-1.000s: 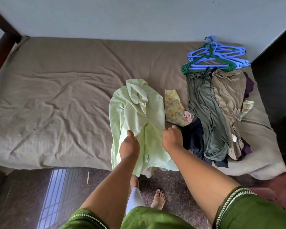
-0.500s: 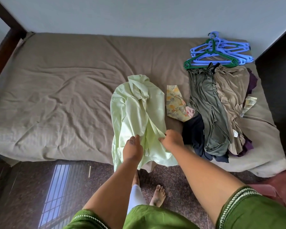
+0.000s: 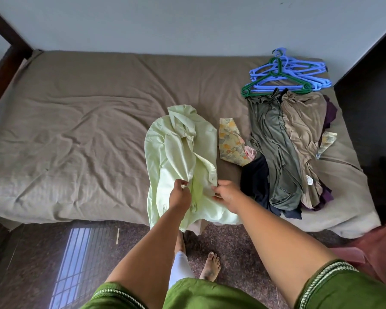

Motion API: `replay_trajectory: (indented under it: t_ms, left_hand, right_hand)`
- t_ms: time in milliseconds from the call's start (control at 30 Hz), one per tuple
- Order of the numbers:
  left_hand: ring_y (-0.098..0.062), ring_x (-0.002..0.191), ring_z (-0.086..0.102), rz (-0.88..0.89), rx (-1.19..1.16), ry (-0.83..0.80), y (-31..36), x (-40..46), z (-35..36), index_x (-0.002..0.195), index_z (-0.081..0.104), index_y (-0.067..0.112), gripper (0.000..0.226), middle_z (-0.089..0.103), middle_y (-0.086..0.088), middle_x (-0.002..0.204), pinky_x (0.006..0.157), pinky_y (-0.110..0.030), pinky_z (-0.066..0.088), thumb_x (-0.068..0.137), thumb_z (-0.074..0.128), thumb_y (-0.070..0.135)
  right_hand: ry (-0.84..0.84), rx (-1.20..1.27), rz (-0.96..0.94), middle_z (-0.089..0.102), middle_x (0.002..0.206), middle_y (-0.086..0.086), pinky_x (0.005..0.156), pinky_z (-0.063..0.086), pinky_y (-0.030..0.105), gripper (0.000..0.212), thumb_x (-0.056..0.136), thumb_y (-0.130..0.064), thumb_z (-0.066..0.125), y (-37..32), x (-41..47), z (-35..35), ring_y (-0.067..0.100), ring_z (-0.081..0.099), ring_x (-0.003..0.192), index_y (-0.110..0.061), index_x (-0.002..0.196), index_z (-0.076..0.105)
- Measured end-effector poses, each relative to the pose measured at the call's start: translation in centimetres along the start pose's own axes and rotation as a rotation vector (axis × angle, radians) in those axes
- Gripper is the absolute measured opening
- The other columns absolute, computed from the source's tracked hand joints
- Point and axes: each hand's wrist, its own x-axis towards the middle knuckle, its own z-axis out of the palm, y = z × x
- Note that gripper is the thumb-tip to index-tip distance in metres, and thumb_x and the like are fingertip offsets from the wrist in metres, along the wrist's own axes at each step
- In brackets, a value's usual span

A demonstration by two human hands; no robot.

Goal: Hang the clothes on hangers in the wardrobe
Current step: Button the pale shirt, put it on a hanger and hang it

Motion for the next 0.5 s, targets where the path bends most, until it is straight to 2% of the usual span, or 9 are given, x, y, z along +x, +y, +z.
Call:
replay_trajectory:
  t_ms: [67, 133, 200, 267, 367, 433, 500]
  left_hand:
    - [-0.024, 0.062, 0.045, -0.006, -0.01, 0.002, 0.7, -0.1, -0.2, 0.116, 0.048, 0.012, 0.03, 0.054, -0.012, 0.079, 0.057, -0.03, 0.035, 0.091, 0.032, 0.006]
    - [-0.027, 0.077, 0.048, 0.003, 0.019, 0.015, 1.1, -0.2, -0.4, 0.118, 0.048, 0.01, 0.031, 0.049, -0.015, 0.105, 0.069, -0.033, 0.042, 0.093, 0.03, 0.006]
    - [-0.03, 0.088, 0.05, 0.031, 0.048, 0.03, 1.3, -0.2, -0.5, 0.117, 0.05, 0.01, 0.033, 0.037, -0.01, 0.115, 0.081, -0.036, 0.046, 0.092, 0.03, 0.004]
    - [-0.031, 0.104, 0.049, 0.051, 0.071, 0.051, 1.6, -0.2, -0.5, 0.113, 0.055, 0.011, 0.034, 0.036, -0.008, 0.119, 0.091, -0.037, 0.044, 0.089, 0.032, 0.003]
    - [-0.028, 0.12, 0.036, 0.006, 0.216, 0.068, 2.3, -0.2, -0.7, 0.113, 0.058, 0.021, 0.037, 0.042, -0.001, 0.126, 0.095, -0.039, 0.032, 0.089, 0.035, 0.006]
    - [-0.027, 0.12, 0.034, -0.017, 0.252, 0.033, 2.5, -0.2, -0.8, 0.113, 0.056, 0.023, 0.032, 0.047, 0.001, 0.127, 0.093, -0.04, 0.027, 0.091, 0.036, 0.012]
    - [-0.026, 0.118, 0.036, -0.03, 0.203, -0.007, 2.6, -0.2, -0.8, 0.108, 0.056, 0.022, 0.024, 0.053, 0.001, 0.122, 0.092, -0.042, 0.025, 0.09, 0.039, 0.018]
  right_hand:
    - [-0.021, -0.042, -0.045, 0.067, 0.107, 0.008, 0.074, 0.053, 0.028, 0.021, 0.092, -0.002, 0.059, -0.1, -0.6, 0.1, 0.02, 0.062, 0.096, -0.013, 0.11, 0.064]
    - [0.003, -0.104, -0.083, 0.064, 0.113, 0.007, 0.077, 0.053, 0.029, 0.015, 0.093, -0.014, 0.063, -0.4, -1.0, 0.2, 0.019, 0.059, 0.101, -0.016, 0.108, 0.062]
    - [0.087, -0.212, -0.125, 0.059, 0.113, 0.005, 0.084, 0.054, 0.035, 0.031, 0.092, -0.034, 0.063, -0.9, -1.0, 0.2, 0.018, 0.055, 0.102, -0.016, 0.116, 0.058]
    - [0.156, -0.384, -0.181, 0.059, 0.112, 0.003, 0.093, 0.052, 0.043, 0.043, 0.092, -0.046, 0.058, -1.4, -0.9, 0.1, 0.021, 0.057, 0.103, -0.015, 0.122, 0.057]
    - [0.2, -0.523, -0.255, 0.062, 0.122, 0.004, 0.096, 0.049, 0.036, 0.038, 0.091, -0.041, 0.06, -1.9, -0.7, 0.1, 0.025, 0.06, 0.109, -0.019, 0.123, 0.06]
    - [0.239, -0.547, -0.264, 0.064, 0.115, 0.003, 0.093, 0.048, 0.031, 0.033, 0.091, -0.035, 0.062, -2.2, -1.1, 0.4, 0.024, 0.06, 0.107, -0.018, 0.119, 0.064]
    - [0.25, -0.558, -0.283, 0.069, 0.102, 0.006, 0.086, 0.049, 0.032, 0.029, 0.088, -0.035, 0.066, -2.3, -1.5, 0.8, 0.024, 0.063, 0.098, -0.012, 0.105, 0.069]
